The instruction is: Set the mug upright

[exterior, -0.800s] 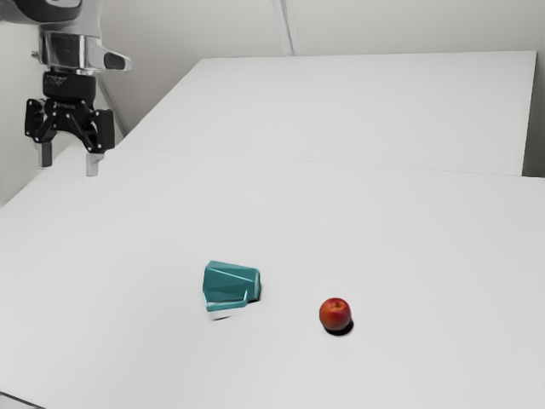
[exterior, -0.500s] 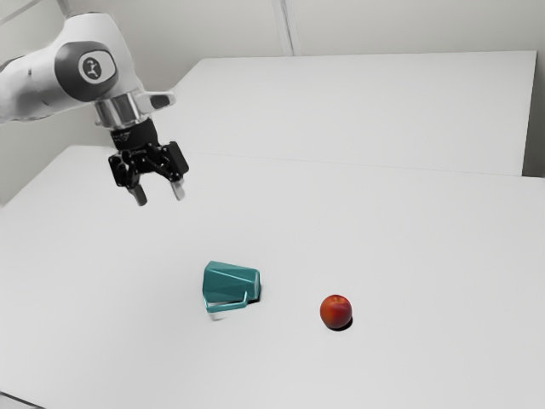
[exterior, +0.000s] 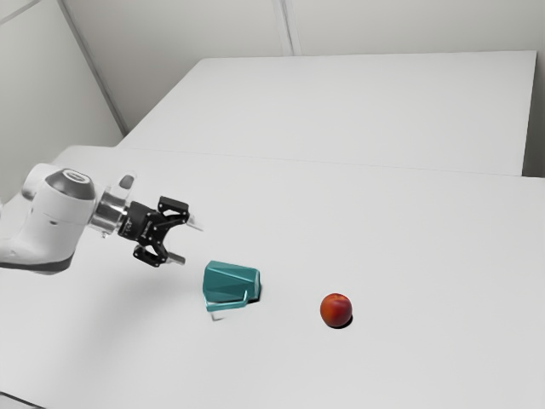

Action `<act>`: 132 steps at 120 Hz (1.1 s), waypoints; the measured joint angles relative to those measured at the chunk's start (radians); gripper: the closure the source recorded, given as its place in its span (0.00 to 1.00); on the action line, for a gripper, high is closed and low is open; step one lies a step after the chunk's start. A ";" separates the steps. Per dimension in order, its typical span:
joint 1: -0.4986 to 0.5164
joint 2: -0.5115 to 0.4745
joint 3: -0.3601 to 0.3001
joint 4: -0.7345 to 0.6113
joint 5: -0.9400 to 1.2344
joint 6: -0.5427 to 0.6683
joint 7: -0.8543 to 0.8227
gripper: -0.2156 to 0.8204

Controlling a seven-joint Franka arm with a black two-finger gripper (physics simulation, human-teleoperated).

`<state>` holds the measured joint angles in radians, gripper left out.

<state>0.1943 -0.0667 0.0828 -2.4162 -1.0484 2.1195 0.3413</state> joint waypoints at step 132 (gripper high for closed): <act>0.035 0.079 -0.131 -0.092 -0.314 0.091 0.312 0.21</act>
<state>0.2293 0.0124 -0.0485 -2.5086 -1.3619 2.2102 0.6529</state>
